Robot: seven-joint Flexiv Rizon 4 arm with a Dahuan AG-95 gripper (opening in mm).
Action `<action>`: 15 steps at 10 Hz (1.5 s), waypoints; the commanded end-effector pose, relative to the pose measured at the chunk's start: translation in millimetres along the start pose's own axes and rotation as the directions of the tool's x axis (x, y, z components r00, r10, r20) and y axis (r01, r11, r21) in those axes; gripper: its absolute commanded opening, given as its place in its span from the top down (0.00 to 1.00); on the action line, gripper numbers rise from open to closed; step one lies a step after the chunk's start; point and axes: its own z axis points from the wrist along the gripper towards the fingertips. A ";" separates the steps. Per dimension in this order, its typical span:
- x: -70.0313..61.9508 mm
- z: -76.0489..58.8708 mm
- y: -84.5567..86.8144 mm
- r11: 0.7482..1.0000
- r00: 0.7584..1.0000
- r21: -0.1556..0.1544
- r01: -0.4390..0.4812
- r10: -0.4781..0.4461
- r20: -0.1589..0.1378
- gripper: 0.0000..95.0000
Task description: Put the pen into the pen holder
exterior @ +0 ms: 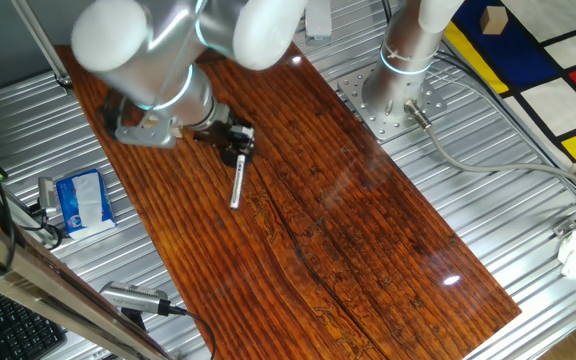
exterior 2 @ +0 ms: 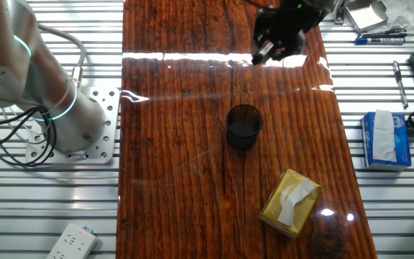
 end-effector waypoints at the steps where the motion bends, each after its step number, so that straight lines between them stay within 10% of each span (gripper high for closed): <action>1: 12.1 6.4 -3.5 1.000 1.000 0.002 0.029 -0.029 0.003 1.00; 15: 14.2 6.8 -4.2 1.000 1.000 0.004 0.006 -0.006 0.002 1.00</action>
